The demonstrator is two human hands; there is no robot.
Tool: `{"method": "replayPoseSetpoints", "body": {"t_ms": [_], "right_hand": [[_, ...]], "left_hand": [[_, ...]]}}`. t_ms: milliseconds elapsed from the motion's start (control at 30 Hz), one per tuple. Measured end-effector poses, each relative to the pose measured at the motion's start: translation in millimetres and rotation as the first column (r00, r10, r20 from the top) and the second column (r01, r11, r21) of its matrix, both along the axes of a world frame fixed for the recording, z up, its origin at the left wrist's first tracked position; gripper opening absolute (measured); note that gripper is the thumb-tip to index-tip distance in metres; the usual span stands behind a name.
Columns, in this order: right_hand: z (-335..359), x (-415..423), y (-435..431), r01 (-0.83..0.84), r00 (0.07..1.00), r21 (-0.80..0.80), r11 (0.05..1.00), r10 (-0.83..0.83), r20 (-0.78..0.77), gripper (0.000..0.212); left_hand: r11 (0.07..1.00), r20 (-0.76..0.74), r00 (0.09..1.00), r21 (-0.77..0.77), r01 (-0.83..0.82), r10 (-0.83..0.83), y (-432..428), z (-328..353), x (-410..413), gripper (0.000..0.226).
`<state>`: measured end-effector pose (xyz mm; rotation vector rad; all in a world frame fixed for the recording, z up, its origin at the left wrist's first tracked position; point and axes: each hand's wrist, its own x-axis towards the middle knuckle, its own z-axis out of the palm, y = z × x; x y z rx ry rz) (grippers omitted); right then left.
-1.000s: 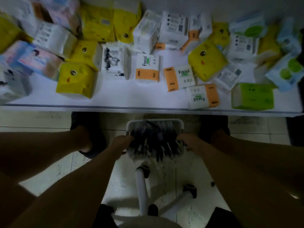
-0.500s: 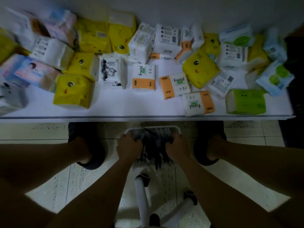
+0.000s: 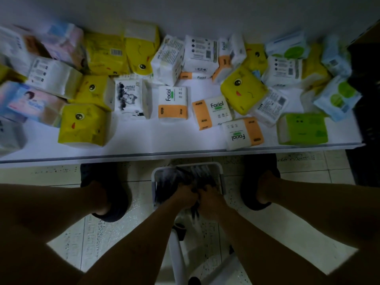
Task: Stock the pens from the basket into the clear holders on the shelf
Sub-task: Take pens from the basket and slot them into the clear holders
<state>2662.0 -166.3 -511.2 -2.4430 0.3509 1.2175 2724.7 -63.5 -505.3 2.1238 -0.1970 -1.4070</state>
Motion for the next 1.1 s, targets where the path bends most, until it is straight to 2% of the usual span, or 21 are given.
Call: {"method": "replayPoseSetpoints", "body": {"t_ms": [133, 200, 300, 367, 400, 467, 567, 700, 800, 867, 967, 1033, 1100], "right_hand": [[-7, 6, 5, 0.056, 0.997, 0.017, 0.998, -0.055, -0.054, 0.063], [-11, 9, 6, 0.071, 0.997, 0.033, 0.997, -0.070, -0.035, 0.059], [-4, 11, 6, 0.073, 0.997, 0.084, 0.994, -0.073, -0.008, 0.045], [1, 11, 4, 0.170, 0.985, 0.121, 0.978, -0.173, 0.012, 0.025], [3, 11, 3, 0.210, 0.976, 0.125, 0.970, -0.215, 0.026, 0.023], [17, 12, -1, 0.269, 0.957, 0.137, 0.953, -0.281, 0.075, 0.038], [42, 15, -8, 0.349, 0.919, 0.164, 0.923, -0.371, 0.131, 0.040], [73, 13, -11, 0.497, 0.806, 0.279, 0.822, -0.556, 0.204, 0.017], [103, 13, -5, 0.547, 0.732, 0.352, 0.760, -0.638, 0.240, 0.009], [125, 17, 1, 0.556, 0.693, 0.411, 0.723, -0.675, 0.251, 0.010], [165, 27, 13, 0.546, 0.609, 0.567, 0.616, -0.757, 0.237, 0.020], [194, 35, 23, 0.494, 0.542, 0.654, 0.573, -0.791, 0.283, 0.016], [226, 41, 32, 0.386, 0.502, 0.722, 0.575, -0.787, 0.359, 0.014]], "left_hand": [[0.968, -0.016, 0.968, -0.005, -0.252, 0.252, 1, -2, -2, 0.023], [0.940, -0.003, 0.940, -0.003, -0.342, 0.342, 4, -4, -3, 0.024], [0.930, 0.021, 0.930, 0.006, -0.368, 0.368, 9, 3, -4, 0.026], [0.928, 0.049, 0.928, 0.019, -0.372, 0.371, 14, 10, -2, 0.023], [0.923, 0.061, 0.922, 0.022, -0.384, 0.382, 16, 16, 0, 0.024], [0.909, 0.061, 0.907, -0.005, -0.418, 0.417, 21, 29, 2, 0.015], [0.891, 0.054, 0.889, -0.050, -0.452, 0.454, 24, 53, 3, 0.007], [0.846, 0.125, 0.839, -0.151, -0.511, 0.529, 31, 87, -3, 0.023], [0.820, 0.159, 0.810, -0.213, -0.531, 0.565, 39, 114, -7, 0.040], [0.795, 0.145, 0.795, -0.280, -0.537, 0.589, 42, 140, -6, 0.032], [0.699, 0.110, 0.722, -0.383, -0.604, 0.684, 48, 181, 1, 0.025], [0.668, 0.177, 0.678, -0.465, -0.581, 0.713, 54, 204, 8, 0.017], [0.663, 0.266, 0.649, -0.559, -0.498, 0.712, 59, 234, 13, 0.021]]}}
